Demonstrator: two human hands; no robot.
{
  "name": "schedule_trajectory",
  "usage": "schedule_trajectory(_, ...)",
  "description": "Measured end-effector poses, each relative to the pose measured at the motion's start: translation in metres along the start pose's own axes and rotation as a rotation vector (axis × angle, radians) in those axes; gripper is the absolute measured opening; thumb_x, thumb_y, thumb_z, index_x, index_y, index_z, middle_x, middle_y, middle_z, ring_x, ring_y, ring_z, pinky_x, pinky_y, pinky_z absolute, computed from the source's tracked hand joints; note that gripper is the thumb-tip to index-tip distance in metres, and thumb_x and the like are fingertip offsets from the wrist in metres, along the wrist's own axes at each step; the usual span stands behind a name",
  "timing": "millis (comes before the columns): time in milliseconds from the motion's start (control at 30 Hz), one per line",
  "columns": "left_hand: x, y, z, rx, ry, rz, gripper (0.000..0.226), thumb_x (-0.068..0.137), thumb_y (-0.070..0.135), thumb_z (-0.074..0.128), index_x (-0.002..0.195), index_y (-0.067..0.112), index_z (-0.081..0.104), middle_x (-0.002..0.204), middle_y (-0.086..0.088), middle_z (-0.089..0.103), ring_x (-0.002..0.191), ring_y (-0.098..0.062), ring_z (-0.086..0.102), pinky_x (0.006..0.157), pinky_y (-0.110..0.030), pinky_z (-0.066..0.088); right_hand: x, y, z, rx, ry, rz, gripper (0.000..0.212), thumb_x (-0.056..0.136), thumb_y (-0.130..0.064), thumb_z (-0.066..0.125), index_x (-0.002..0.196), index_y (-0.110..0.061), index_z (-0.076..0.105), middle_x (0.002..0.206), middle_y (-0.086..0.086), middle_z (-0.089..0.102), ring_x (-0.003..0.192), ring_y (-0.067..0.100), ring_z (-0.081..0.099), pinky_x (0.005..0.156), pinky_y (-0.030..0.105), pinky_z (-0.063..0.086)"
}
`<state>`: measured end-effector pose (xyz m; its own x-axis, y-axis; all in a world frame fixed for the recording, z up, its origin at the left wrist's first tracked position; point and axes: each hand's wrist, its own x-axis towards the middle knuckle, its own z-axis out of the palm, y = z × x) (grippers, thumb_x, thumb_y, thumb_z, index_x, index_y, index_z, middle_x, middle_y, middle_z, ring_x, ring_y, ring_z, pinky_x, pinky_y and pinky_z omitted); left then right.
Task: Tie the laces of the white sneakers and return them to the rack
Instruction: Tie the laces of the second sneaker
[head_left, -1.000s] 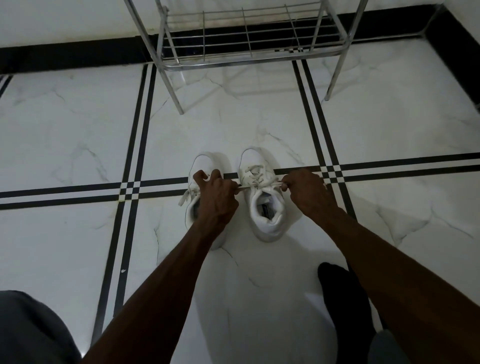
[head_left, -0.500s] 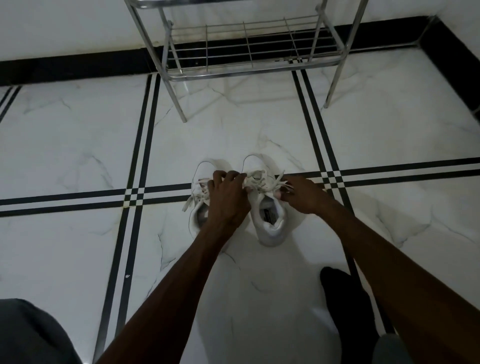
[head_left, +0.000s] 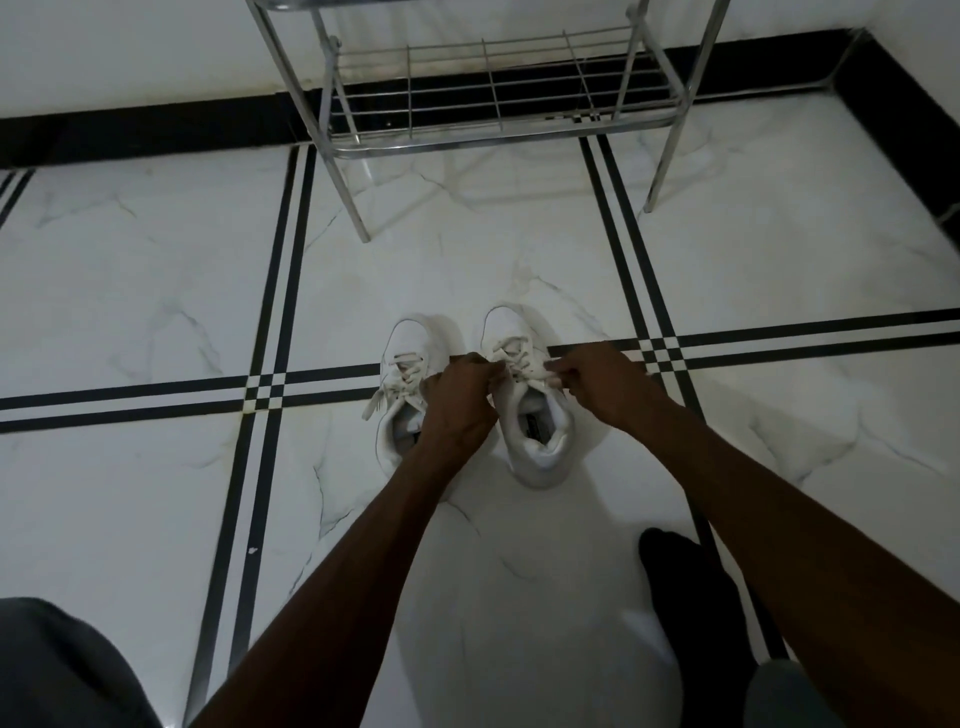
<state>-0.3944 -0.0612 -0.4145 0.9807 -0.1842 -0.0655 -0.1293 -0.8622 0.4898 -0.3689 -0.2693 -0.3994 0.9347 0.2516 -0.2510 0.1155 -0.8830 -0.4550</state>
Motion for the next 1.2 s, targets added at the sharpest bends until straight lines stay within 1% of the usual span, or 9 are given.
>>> schedule_trajectory(67,0.000,-0.005,0.005,-0.015,-0.004,0.016,0.034,0.082,0.004,0.053,0.104,0.014,0.077,0.101,-0.008,0.069,0.100,-0.034,0.066,0.079,-0.039,0.051,-0.001,0.000,0.003,0.128,0.016,0.090,0.018,0.096,0.001,0.054,0.094,0.005,0.071,0.077,0.009,0.068,0.075,0.019,0.059,0.057,0.016,0.050)
schedule_trajectory(167,0.002,-0.007,0.013,-0.048,0.065,0.004,0.019,0.085,0.005,0.059,0.081,0.012,0.077,0.076,-0.004,0.063,0.080,-0.030,0.066,0.068,-0.039,0.051,-0.003,-0.006,-0.001,0.175,-0.026,0.041,0.023,0.095,0.001,0.052,0.107,0.004,0.072,0.096,0.017,0.073,0.087,0.030,0.066,0.077,0.029,0.052)
schedule_trajectory(333,0.005,-0.010,0.011,-0.067,0.156,-0.015,0.015,0.086,0.015,0.070,0.087,0.017,0.085,0.079,-0.005,0.076,0.076,-0.029,0.071,0.072,-0.041,0.055,-0.004,-0.002,-0.001,0.243,0.005,-0.001,0.022,0.092,0.004,0.056,0.104,0.004,0.075,0.099,0.023,0.075,0.093,0.036,0.070,0.085,0.041,0.055)
schedule_trajectory(567,-0.001,-0.002,0.005,0.189,0.082,-0.009,0.022,0.086,0.007,0.063,0.094,0.015,0.081,0.087,-0.013,0.074,0.086,-0.040,0.066,0.067,-0.037,0.043,-0.006,0.007,0.013,0.197,0.143,-0.071,0.020,0.087,0.003,0.062,0.071,0.009,0.071,0.069,0.022,0.069,0.062,0.031,0.062,0.062,0.039,0.049)
schedule_trajectory(667,0.001,-0.006,0.004,0.113,0.092,0.014,0.018,0.085,0.005,0.067,0.086,0.014,0.082,0.082,-0.011,0.074,0.083,-0.039,0.067,0.067,-0.036,0.043,-0.012,0.004,0.018,0.176,0.175,-0.026,0.021,0.091,-0.003,0.060,0.077,-0.001,0.075,0.071,0.010,0.066,0.061,0.018,0.055,0.066,0.032,0.042)
schedule_trajectory(767,-0.003,-0.021,-0.004,0.031,0.224,0.109,0.015,0.083,0.001,0.072,0.083,0.012,0.082,0.086,-0.008,0.077,0.089,-0.035,0.066,0.077,-0.041,0.049,-0.021,0.006,0.016,0.266,0.126,-0.031,0.024,0.097,-0.024,0.063,0.107,-0.007,0.076,0.100,0.011,0.074,0.090,0.021,0.066,0.081,0.037,0.053)
schedule_trajectory(867,-0.018,-0.032,-0.022,0.016,0.408,-0.041,0.017,0.094,0.015,0.068,0.106,0.014,0.079,0.109,-0.008,0.073,0.107,-0.033,0.056,0.090,-0.045,0.049,-0.028,0.004,-0.004,0.632,0.078,0.152,0.052,0.084,-0.029,0.079,0.130,-0.010,0.064,0.123,0.004,0.067,0.105,0.016,0.068,0.078,0.033,0.061)
schedule_trajectory(1000,-0.036,-0.056,-0.042,0.048,0.475,-0.237,0.024,0.098,0.030,0.061,0.111,0.015,0.074,0.112,-0.009,0.069,0.108,-0.031,0.054,0.088,-0.040,0.044,-0.033,0.009,-0.033,0.727,0.200,0.276,0.051,0.070,-0.030,0.090,0.114,-0.010,0.072,0.109,0.003,0.073,0.080,0.008,0.074,0.055,0.025,0.060)
schedule_trajectory(1200,-0.060,-0.062,-0.048,-0.196,0.180,-0.553,0.056,0.093,0.071,0.049,0.118,0.024,0.068,0.123,-0.005,0.065,0.111,-0.031,0.065,0.091,-0.044,0.049,-0.034,0.002,-0.027,0.481,-0.281,0.285,0.069,0.069,-0.041,0.089,0.130,-0.025,0.061,0.119,0.004,0.066,0.101,0.017,0.064,0.067,0.029,0.058)
